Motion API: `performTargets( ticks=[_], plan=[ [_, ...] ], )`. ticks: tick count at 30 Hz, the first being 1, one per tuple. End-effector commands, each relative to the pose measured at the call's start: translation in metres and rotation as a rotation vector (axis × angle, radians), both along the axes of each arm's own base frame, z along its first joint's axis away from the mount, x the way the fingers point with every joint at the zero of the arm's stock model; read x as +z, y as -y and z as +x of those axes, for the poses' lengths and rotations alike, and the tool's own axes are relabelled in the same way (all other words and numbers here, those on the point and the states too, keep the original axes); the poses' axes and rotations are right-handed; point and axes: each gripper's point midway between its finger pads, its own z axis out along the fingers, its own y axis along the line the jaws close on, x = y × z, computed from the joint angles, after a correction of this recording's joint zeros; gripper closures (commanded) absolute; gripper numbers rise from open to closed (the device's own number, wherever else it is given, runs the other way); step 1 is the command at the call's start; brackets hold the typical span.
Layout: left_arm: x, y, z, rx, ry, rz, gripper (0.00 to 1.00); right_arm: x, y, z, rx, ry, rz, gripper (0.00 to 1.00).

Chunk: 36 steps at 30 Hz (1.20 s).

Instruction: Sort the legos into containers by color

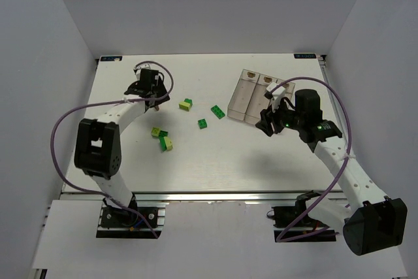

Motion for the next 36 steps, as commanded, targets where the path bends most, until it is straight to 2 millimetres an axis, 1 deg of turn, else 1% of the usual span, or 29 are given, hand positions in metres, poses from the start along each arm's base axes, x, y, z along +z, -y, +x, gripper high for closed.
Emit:
performTargets(
  ticks=[1,2,4,6,9,10,11,14,15,16,17,20,21,25,27,30,31,33,34,36],
  plan=[
    [-0.011,-0.018,-0.002,0.094,-0.08,0.135,0.24,0.006,0.003,0.007,-0.018,0.05,-0.023,0.41],
    [-0.009,-0.021,0.001,0.108,-0.069,0.157,0.24,0.006,0.003,0.008,-0.023,0.054,-0.026,0.41],
    [-0.013,-0.023,0.004,0.114,-0.069,0.179,0.24,0.006,0.004,0.008,-0.026,0.06,-0.028,0.41],
    [-0.013,-0.027,0.009,0.124,-0.068,0.207,0.24,0.005,0.004,0.009,-0.029,0.061,-0.032,0.41],
    [-0.021,-0.029,0.017,0.121,-0.1,0.242,0.24,0.004,0.005,0.01,-0.034,0.061,-0.035,0.4],
    [-0.026,-0.029,0.016,0.119,-0.112,0.245,0.24,0.005,0.005,0.01,-0.035,0.063,-0.036,0.4],
    [-0.024,-0.028,0.02,0.117,-0.108,0.245,0.24,0.004,0.006,0.01,-0.036,0.063,-0.038,0.4],
    [-0.034,-0.026,0.025,0.107,-0.122,0.257,0.26,0.004,0.006,0.011,-0.042,0.067,-0.042,0.4],
    [-0.036,-0.029,0.026,0.113,-0.127,0.271,0.26,0.005,0.007,0.012,-0.048,0.071,-0.043,0.4],
    [-0.046,-0.03,0.026,0.108,-0.156,0.288,0.29,0.006,0.008,0.013,-0.053,0.075,-0.043,0.4],
    [-0.042,-0.029,0.032,0.11,-0.148,0.291,0.3,0.006,0.008,0.013,-0.056,0.077,-0.043,0.4],
    [-0.046,-0.027,0.038,0.101,-0.154,0.292,0.35,0.007,0.009,0.013,-0.06,0.087,-0.042,0.4],
    [-0.047,-0.024,0.042,0.094,-0.151,0.288,0.36,0.008,0.009,0.013,-0.062,0.088,-0.042,0.4],
    [-0.046,-0.024,0.049,0.093,-0.145,0.293,0.38,0.007,0.009,0.013,-0.059,0.084,-0.042,0.4],
    [-0.048,-0.024,0.049,0.091,-0.148,0.297,0.39,0.006,0.009,0.013,-0.056,0.084,-0.044,0.4],
    [-0.057,-0.024,0.049,0.082,-0.168,0.301,0.42,0.006,0.009,0.013,-0.057,0.084,-0.046,0.4],
    [-0.064,-0.023,0.048,0.079,-0.178,0.3,0.44,0.007,0.008,0.013,-0.056,0.084,-0.044,0.4],
    [-0.069,-0.023,0.047,0.071,-0.183,0.301,0.46,0.007,0.008,0.013,-0.057,0.085,-0.043,0.4],
    [-0.075,-0.024,0.045,0.067,-0.197,0.309,0.47,0.007,0.008,0.012,-0.056,0.086,-0.041,0.4],
    [-0.077,-0.024,0.045,0.065,-0.203,0.319,0.48,0.007,0.008,0.012,-0.056,0.086,-0.041,0.4]
  ],
)
